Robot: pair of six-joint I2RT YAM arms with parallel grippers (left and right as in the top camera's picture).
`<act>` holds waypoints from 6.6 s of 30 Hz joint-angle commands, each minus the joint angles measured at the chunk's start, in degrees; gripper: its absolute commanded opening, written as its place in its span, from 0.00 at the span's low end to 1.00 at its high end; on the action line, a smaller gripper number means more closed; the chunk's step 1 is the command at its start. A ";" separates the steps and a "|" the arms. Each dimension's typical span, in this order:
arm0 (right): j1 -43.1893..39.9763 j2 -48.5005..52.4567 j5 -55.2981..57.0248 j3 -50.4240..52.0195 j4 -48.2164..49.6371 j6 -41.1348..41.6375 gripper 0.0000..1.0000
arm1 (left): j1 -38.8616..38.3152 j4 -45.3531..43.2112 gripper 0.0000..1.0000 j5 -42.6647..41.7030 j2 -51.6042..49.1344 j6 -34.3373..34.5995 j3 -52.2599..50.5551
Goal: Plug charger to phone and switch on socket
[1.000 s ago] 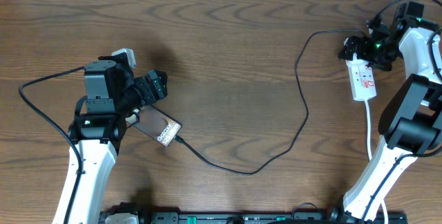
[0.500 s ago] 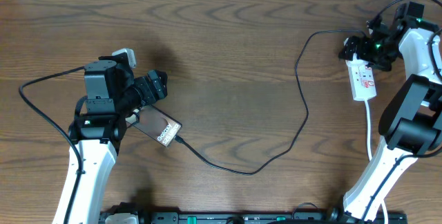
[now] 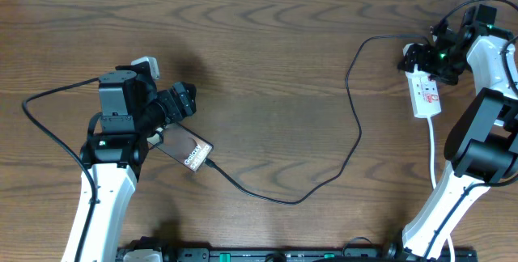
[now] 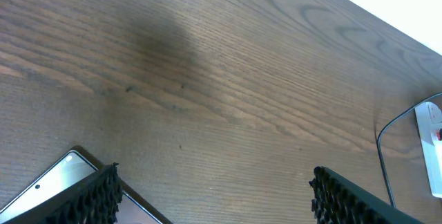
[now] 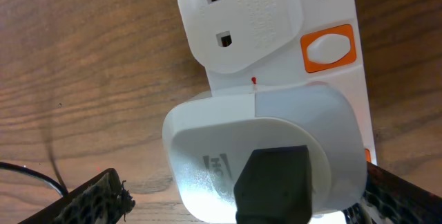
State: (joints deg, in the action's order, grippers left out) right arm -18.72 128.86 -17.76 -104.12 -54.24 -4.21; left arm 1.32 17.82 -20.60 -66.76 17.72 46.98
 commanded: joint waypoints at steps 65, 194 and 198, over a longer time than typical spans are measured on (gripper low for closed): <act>1.29 -22.49 17.20 -17.86 -21.44 24.55 0.99 | -3.78 -10.38 0.86 20.63 28.63 -1.66 -20.83; 18.40 -128.58 16.52 103.82 49.81 7.80 0.99 | 1.29 -13.81 0.86 17.84 66.47 -7.39 -46.75; 18.34 -128.56 16.57 103.82 49.92 7.78 0.99 | 1.29 -13.81 0.86 17.84 66.47 -7.39 -46.75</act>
State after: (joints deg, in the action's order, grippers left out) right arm -1.30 0.82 -0.49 -0.36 -4.05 5.15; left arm 2.26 1.72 -3.03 -0.62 11.53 1.08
